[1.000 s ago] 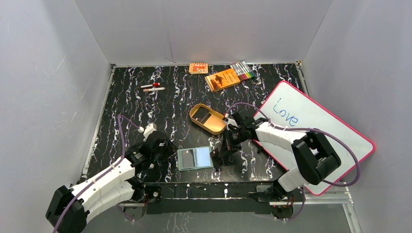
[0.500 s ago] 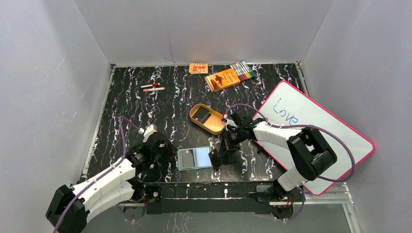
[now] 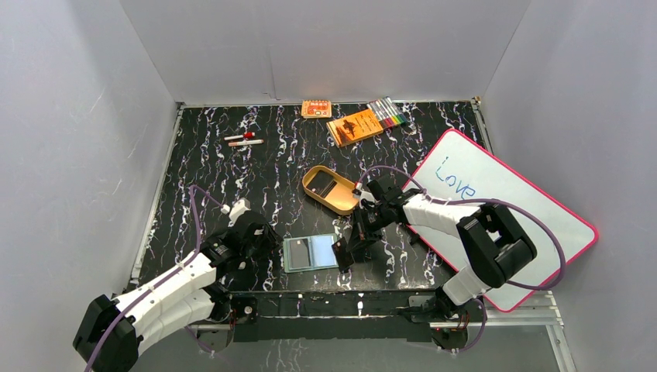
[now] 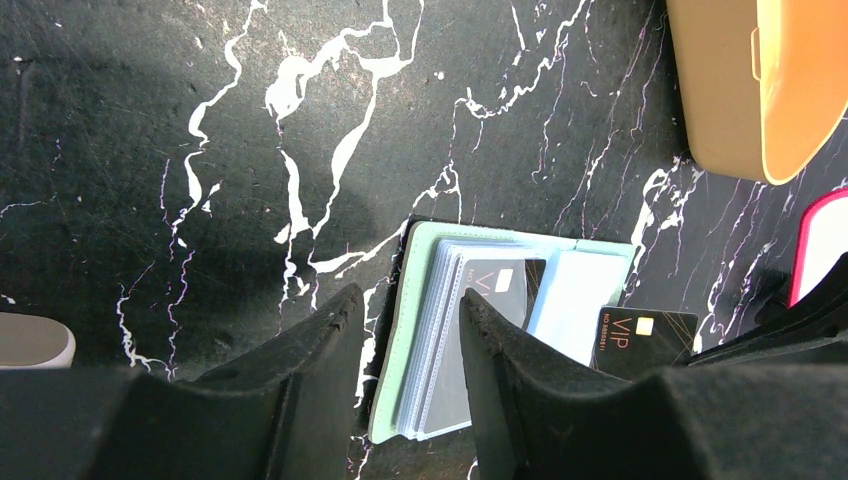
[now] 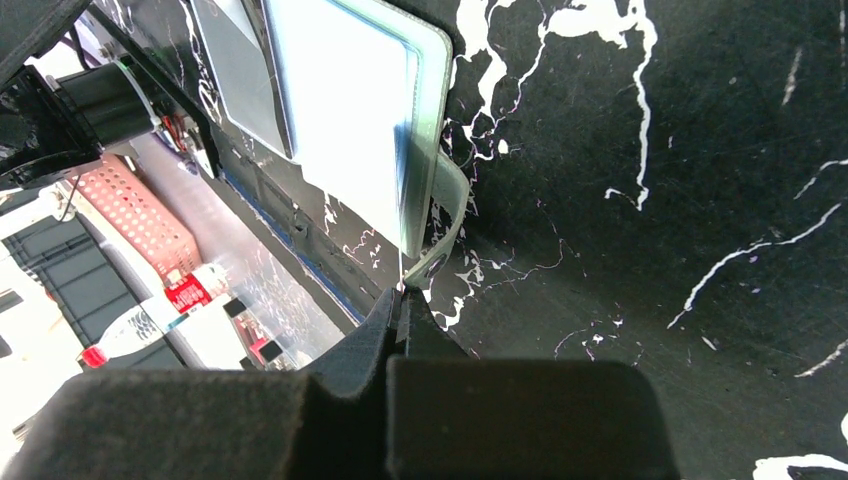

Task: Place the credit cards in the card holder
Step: Turn over the card slot in the card holder.

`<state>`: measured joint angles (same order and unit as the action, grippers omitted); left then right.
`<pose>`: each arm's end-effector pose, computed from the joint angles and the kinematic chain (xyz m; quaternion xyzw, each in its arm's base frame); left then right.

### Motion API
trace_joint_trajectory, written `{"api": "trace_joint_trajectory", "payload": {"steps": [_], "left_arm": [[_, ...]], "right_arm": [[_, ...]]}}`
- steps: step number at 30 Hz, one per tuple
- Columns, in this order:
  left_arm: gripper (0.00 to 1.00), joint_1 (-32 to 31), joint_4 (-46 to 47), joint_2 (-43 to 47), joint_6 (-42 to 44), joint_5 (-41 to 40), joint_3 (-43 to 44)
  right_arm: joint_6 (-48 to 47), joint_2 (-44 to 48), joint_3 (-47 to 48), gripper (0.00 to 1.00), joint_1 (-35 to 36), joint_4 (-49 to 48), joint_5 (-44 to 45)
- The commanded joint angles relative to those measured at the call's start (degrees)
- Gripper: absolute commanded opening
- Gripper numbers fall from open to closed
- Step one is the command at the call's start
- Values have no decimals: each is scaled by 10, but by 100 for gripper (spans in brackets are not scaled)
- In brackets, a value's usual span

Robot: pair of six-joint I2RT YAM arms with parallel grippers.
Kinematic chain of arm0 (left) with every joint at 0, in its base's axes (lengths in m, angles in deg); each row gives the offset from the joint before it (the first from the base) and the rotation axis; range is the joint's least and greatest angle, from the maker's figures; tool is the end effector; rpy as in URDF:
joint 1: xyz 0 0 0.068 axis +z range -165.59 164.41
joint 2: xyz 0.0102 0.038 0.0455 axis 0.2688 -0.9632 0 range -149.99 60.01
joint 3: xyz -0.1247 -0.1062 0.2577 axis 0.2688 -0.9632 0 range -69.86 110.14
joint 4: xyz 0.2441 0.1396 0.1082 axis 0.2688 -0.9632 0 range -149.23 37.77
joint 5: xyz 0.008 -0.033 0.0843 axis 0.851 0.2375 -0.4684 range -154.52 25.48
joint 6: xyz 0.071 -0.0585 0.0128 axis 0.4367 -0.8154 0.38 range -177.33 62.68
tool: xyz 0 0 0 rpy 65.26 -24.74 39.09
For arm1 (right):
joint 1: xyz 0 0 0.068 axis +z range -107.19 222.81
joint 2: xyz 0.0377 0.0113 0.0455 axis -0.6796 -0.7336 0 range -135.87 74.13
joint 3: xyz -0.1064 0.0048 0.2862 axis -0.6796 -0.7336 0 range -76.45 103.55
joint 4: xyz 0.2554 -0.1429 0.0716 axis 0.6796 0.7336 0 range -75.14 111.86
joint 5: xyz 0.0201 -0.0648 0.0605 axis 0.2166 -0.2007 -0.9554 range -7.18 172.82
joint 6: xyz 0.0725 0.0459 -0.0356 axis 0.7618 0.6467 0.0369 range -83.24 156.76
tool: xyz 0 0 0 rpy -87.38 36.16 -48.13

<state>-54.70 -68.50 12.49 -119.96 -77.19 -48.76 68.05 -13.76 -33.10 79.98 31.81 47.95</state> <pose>0.1801 -0.1228 0.1535 -0.2289 0.8823 -0.2455 0.3299 0.2292 0.2337 0.1268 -0.1211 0.9197 0.3722 0.0308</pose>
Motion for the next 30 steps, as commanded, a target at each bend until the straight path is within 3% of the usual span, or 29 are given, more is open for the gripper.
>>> {"api": "trace_joint_trajectory", "payload": {"steps": [1, 18, 30], "left_arm": [[38, 1, 5, -1, 1, 0, -7], [37, 1, 18, -7, 0, 16, -14], [49, 1, 0, 38, 39, 28, 31]], "right_arm": [[1, -9, 8, 0, 8, -6, -12], [44, -52, 41, 0, 51, -55, -27], [63, -44, 46, 0, 56, -81, -33]]}}
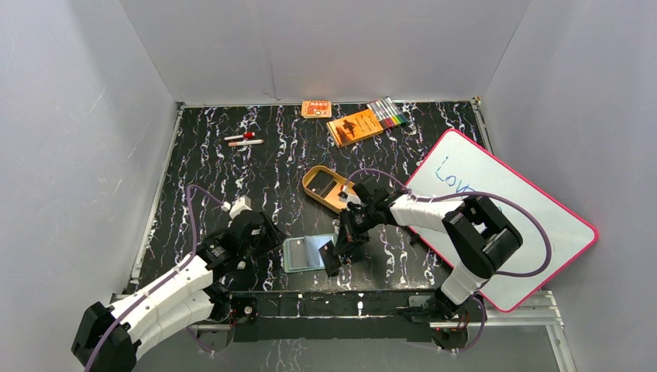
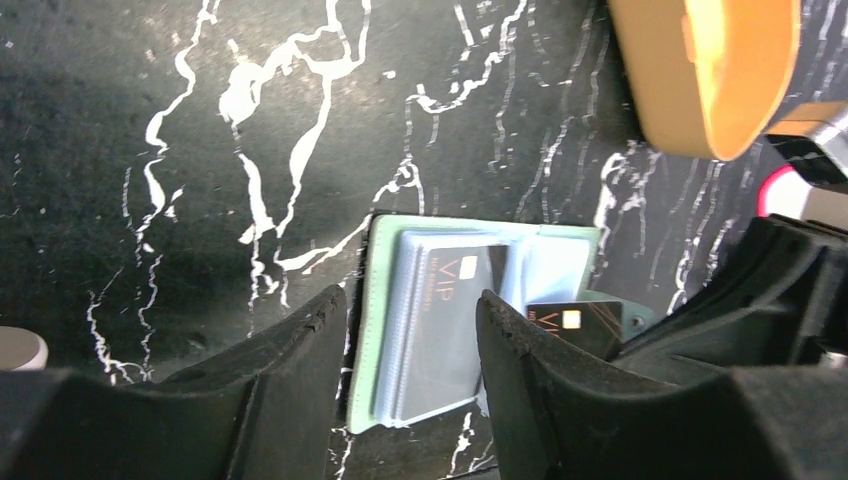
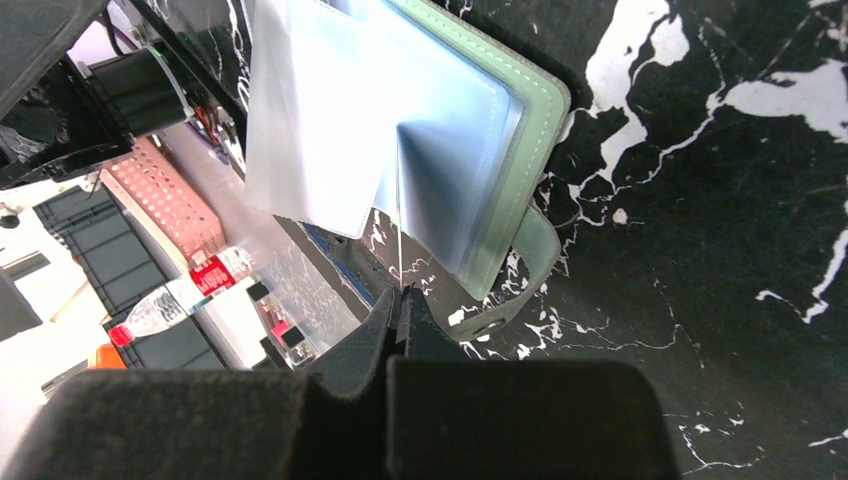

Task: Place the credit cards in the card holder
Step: Turn over the card slot in the card holder.

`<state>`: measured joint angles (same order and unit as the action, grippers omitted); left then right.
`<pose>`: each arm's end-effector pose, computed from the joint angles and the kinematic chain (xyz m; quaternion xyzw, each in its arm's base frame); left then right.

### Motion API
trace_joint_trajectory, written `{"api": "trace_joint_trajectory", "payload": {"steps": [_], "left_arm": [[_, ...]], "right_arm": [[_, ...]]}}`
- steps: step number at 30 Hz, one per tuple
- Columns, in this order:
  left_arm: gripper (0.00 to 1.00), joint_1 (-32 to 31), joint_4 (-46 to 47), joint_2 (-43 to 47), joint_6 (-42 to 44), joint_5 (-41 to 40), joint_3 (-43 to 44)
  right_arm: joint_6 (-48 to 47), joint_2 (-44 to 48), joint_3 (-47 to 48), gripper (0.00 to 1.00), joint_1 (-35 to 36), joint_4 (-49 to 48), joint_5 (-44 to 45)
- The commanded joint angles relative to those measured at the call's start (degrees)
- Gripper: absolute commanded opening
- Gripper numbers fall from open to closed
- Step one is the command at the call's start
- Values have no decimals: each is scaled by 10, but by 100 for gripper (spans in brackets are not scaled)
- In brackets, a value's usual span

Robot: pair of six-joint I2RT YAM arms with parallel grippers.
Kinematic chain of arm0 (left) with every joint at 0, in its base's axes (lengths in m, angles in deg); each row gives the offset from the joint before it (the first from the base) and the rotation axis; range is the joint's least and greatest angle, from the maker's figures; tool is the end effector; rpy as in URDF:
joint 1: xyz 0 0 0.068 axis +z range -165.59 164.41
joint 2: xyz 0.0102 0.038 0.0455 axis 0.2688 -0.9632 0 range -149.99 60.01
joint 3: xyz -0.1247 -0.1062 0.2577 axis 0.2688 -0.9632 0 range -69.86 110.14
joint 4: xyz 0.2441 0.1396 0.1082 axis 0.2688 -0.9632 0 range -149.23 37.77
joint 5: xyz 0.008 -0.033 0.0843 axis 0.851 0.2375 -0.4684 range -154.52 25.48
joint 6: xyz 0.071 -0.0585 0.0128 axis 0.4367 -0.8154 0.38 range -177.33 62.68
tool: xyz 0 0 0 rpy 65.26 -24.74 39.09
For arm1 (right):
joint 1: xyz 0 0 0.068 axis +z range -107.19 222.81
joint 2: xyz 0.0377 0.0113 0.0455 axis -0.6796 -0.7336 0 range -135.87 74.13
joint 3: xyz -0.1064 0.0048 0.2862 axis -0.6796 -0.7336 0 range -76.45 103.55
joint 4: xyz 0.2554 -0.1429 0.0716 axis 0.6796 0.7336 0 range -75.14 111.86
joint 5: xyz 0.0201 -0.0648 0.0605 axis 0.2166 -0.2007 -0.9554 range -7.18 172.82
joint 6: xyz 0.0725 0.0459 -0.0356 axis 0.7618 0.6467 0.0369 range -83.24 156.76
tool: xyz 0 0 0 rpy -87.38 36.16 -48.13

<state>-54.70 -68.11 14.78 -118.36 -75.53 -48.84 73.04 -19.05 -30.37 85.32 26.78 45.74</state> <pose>0.1779 -0.1240 0.1612 -0.2113 0.8784 -0.2662 0.3361 0.2228 0.2725 0.1204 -0.1345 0.9077 0.3975 0.0012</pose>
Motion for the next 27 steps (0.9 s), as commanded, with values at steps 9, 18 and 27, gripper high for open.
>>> {"api": "trace_joint_trajectory", "payload": {"steps": [9, 18, 27], "left_arm": [[50, 2, 25, 12, 35, 46, 31], [50, 1, 44, -3, 40, 74, 26], [50, 1, 109, -44, 70, 176, 29]], "right_arm": [[38, 1, 27, 0, 18, -74, -36], [54, -20, 43, 0, 35, -101, -42], [56, -53, 41, 0, 36, -103, -36]]}}
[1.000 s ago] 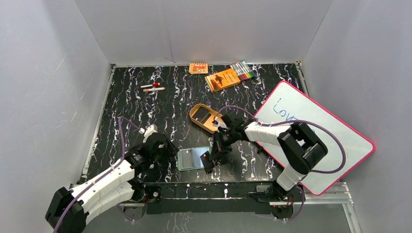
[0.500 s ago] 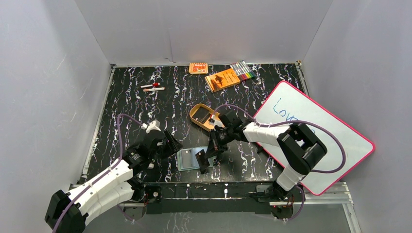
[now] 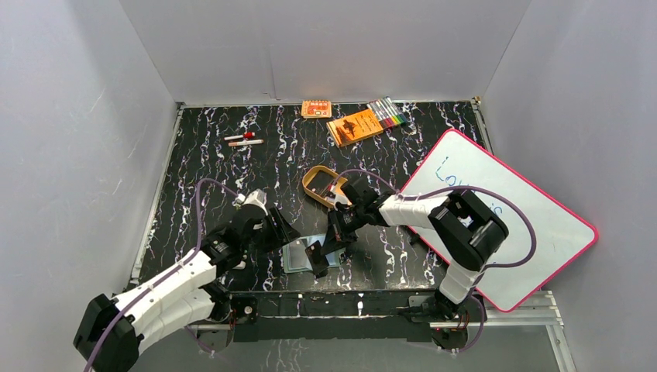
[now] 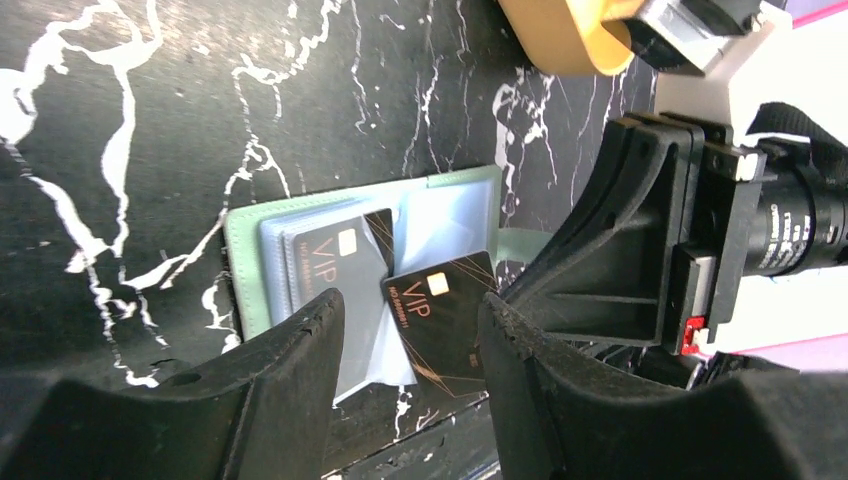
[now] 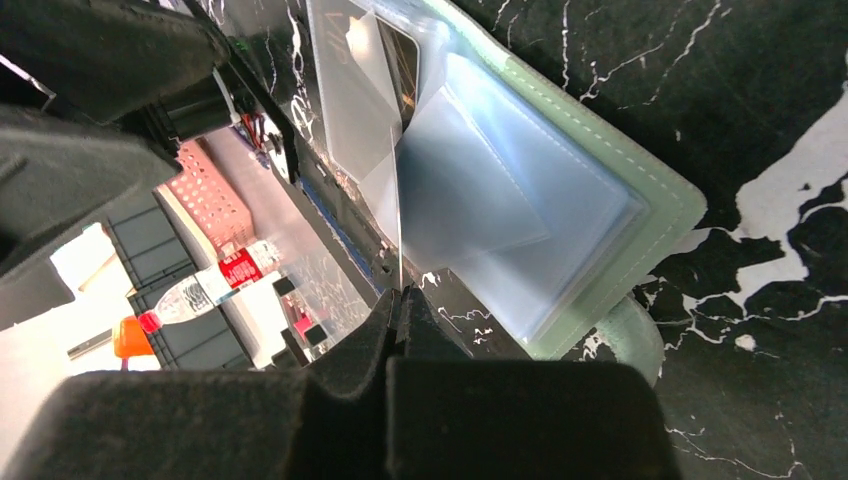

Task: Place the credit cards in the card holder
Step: Turn over the card slot in the card holder.

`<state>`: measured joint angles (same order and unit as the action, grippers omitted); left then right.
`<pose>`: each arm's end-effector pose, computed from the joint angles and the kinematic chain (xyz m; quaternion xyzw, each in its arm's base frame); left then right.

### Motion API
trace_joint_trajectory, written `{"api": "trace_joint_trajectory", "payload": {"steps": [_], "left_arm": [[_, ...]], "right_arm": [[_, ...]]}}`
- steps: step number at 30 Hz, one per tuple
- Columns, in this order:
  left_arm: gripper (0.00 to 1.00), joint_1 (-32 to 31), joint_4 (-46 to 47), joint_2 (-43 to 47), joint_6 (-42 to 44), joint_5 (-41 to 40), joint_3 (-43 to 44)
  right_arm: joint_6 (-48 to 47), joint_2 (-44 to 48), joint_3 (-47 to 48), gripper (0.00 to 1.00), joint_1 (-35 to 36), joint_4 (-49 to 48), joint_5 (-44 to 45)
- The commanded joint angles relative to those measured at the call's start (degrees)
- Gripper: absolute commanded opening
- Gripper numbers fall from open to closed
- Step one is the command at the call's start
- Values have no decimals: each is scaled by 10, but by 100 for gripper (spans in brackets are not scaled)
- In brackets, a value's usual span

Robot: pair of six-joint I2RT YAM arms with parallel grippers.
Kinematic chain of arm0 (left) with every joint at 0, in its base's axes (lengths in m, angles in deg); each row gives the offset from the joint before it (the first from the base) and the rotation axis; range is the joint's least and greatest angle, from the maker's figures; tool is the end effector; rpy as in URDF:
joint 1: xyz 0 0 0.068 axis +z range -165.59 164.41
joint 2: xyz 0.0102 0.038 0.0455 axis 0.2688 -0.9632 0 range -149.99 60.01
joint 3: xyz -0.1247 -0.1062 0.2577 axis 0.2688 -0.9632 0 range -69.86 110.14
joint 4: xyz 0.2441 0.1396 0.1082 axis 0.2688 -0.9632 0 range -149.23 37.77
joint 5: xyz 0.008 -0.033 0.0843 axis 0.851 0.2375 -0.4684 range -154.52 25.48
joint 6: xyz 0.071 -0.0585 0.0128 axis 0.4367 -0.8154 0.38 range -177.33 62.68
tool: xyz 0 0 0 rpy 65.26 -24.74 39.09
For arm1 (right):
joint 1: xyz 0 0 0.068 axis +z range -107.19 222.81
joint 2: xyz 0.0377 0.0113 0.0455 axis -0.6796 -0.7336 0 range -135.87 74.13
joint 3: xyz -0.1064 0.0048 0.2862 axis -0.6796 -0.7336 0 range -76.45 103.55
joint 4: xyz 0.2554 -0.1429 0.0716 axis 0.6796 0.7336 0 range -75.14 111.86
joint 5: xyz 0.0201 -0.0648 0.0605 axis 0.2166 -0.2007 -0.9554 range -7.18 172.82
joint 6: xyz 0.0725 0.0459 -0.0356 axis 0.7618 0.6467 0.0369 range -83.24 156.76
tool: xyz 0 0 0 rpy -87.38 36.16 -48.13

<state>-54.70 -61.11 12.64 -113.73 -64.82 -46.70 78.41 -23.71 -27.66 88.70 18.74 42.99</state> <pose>0.1842 -0.1491 0.1833 -0.1334 0.8691 -0.3511 0.3219 0.2243 0.3082 0.1203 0.1412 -0.8868 -0.4399 0.0076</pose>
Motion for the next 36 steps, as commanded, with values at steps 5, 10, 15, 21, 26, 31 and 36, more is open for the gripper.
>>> {"api": "trace_joint_trajectory", "payload": {"steps": [5, 10, 15, 21, 26, 31, 36], "left_arm": [[46, 1, 73, -75, 27, 123, 14], [33, 1, 100, -127, 29, 167, 17], [18, 1, 106, -149, 43, 200, 17], [3, 1, 126, -157, 40, 230, 6], [0, 0, 126, -184, 33, 231, 1], [0, 0, 101, -187, 26, 218, 1], [0, 0, 38, -160, 27, 186, 13]], "right_arm": [[-3, -12, 15, 0, 3, -22, -2], [-8, -16, 11, 0, 2, -17, 8], [-8, -15, 6, 0, 2, -16, 16], [-10, -19, 5, 0, 2, -19, 20], [-10, -20, 6, 0, 2, -19, 24], [-10, -21, 5, 0, 3, -18, 28], [-13, -17, 5, 0, 2, -13, 35]]}}
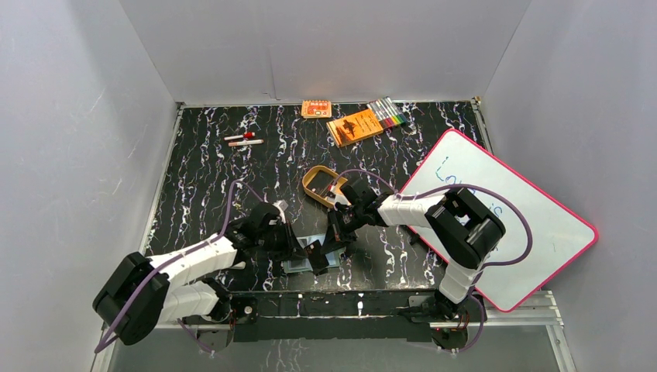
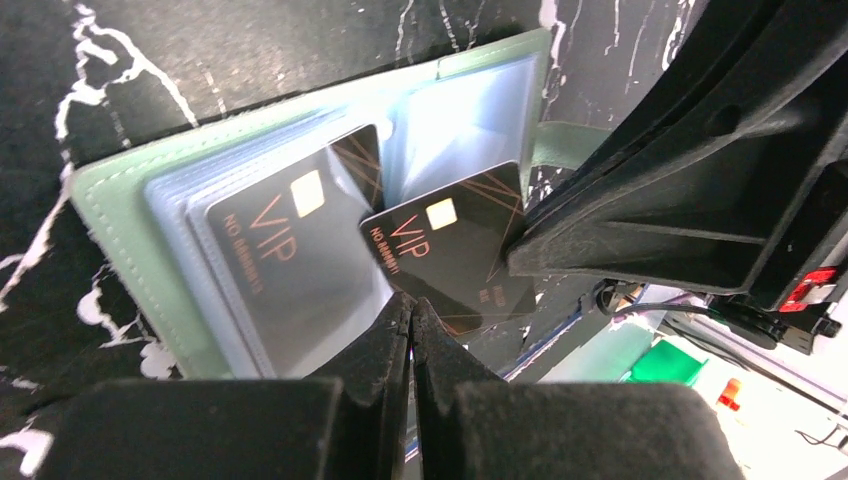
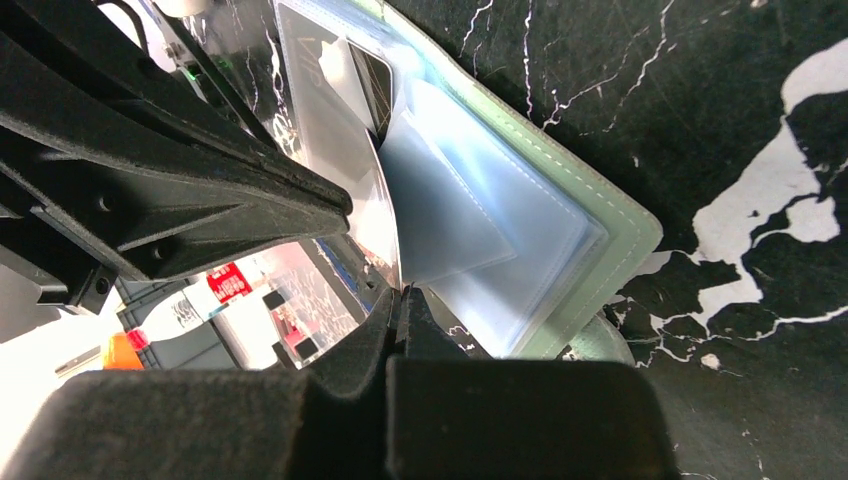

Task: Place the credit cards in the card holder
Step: Turn over the card slot in the card holder.

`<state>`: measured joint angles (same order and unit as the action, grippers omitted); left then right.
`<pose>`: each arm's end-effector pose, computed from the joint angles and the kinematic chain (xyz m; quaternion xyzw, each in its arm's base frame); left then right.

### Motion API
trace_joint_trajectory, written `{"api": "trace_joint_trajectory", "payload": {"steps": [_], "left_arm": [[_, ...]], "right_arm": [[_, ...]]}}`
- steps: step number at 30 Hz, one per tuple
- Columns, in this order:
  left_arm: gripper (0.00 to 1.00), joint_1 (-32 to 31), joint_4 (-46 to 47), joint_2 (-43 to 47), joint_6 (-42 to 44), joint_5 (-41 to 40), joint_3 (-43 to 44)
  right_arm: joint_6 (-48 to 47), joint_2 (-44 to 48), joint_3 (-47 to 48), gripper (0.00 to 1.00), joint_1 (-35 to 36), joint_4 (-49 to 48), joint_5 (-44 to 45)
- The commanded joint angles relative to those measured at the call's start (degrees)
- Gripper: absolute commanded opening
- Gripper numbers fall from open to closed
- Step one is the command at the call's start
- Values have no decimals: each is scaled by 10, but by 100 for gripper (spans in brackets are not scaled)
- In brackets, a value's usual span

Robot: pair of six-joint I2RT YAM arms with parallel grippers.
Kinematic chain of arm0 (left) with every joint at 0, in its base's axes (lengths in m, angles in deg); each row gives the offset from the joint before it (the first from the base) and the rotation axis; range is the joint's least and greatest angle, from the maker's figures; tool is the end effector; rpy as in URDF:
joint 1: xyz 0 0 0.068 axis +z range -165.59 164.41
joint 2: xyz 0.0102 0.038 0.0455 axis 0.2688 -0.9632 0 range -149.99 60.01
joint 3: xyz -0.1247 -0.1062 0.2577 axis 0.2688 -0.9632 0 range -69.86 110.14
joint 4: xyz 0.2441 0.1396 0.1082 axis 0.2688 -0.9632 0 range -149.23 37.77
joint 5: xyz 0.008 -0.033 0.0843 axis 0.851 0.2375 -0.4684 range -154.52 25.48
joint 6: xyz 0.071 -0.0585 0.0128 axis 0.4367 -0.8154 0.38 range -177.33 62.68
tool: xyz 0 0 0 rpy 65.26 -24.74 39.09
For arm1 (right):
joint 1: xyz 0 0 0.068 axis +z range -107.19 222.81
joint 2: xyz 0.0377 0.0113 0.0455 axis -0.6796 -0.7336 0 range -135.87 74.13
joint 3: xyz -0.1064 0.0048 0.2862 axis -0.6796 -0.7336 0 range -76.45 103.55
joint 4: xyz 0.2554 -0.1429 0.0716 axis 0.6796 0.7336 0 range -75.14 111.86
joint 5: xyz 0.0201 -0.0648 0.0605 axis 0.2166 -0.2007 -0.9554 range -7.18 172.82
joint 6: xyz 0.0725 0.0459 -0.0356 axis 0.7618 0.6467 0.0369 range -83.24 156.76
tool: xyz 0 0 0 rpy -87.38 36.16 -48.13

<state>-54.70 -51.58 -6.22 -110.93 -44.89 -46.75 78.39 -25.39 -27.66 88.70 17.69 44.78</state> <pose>0.1866 -0.1879 0.1302 -0.0456 0.9033 -0.3950 0.1610 0.2279 0.3090 0.1100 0.1352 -0.8936 -0.4280 0.0007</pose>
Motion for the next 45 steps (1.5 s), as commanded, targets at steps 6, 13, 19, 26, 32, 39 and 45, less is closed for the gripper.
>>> {"api": "trace_joint_trajectory", "payload": {"steps": [6, 13, 19, 26, 32, 39, 45], "left_arm": [[0, 0, -65, 14, 6, 1, 16], [0, 0, -36, -20, 3, 9, 11], [0, 0, -74, -31, -2, -41, 12], [0, 0, -92, -23, -6, -68, 11], [0, 0, -89, -19, -13, -73, 3], [0, 0, -88, -16, -17, -79, -3], [0, 0, -87, -17, -19, -79, -5]], "right_arm": [[-15, -1, 8, 0, 3, 1, 21], [-13, 2, 8, 0, 2, -3, 18], [-11, 49, 16, 0, 2, 15, 22], [-33, 127, 38, 0, -7, 90, 68], [-45, 159, 6, 0, -20, 127, 88], [-36, 190, -24, 0, -22, 131, 102], [-34, 224, -36, 0, -22, 149, 121]]}}
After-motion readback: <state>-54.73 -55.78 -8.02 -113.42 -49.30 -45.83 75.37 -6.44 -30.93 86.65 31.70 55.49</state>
